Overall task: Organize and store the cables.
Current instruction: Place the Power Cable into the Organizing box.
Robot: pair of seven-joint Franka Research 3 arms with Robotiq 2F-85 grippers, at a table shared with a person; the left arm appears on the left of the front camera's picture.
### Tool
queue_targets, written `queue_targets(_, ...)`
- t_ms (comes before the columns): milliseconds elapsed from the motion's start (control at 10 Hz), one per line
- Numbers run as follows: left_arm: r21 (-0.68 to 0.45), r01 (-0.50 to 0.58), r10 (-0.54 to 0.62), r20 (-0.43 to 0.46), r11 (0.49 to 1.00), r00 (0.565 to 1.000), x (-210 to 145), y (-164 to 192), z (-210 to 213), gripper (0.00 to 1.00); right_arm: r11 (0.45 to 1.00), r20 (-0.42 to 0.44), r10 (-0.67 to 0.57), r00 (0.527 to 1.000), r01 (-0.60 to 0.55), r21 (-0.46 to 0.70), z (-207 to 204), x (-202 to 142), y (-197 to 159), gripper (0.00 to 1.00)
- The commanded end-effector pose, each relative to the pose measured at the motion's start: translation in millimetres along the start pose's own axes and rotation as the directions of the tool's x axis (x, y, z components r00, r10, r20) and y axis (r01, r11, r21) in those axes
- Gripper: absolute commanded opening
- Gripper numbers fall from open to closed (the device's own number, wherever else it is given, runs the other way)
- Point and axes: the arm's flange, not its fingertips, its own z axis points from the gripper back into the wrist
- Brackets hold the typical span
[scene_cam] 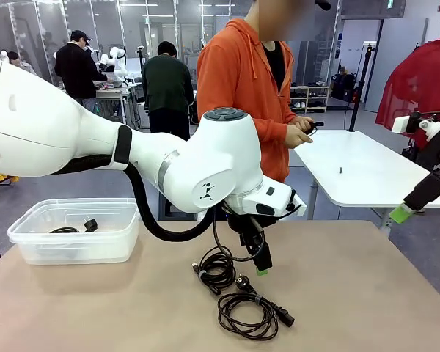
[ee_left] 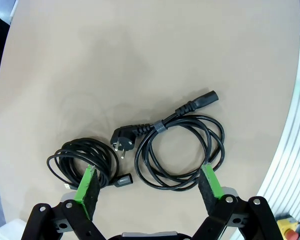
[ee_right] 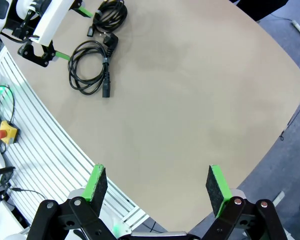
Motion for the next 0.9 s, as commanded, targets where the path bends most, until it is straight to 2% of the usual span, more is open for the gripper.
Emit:
queue_targets(0,0.009,0.019,-0.019,-0.024,1.0,1.0,2,-1,2,1.0,1.0,-0.01,0.003,1.0,-0.003,-0.006,1,0,0,1.0)
queue_targets(100,0.0,0.0,0.0,0.0,1.0,1.0,0,0,0,1.0,1.0,-0.01,0.003,1.0,-0.003,-0.006,1,0,0,1.0)
queue_targets(500,0.0,0.0,0.0,0.0,1.0,1.0,0,0,0,1.0,1.0,-0.01,0.003,1.0,-0.003,-0.006,1,0,0,1.0)
queue_targets(700,-0.037,0.014,-0.015,-0.021,0.999,1.0,6,-3,-6,1.0,1.0,-0.01,0.003,1.0,-0.003,-0.006,1,0,0,1.0)
queue_targets(800,-0.041,-0.023,0.021,-0.033,0.999,0.999,11,-7,-11,1.0,1.0,-0.01,0.003,1.0,-0.003,-0.006,1,0,0,1.0)
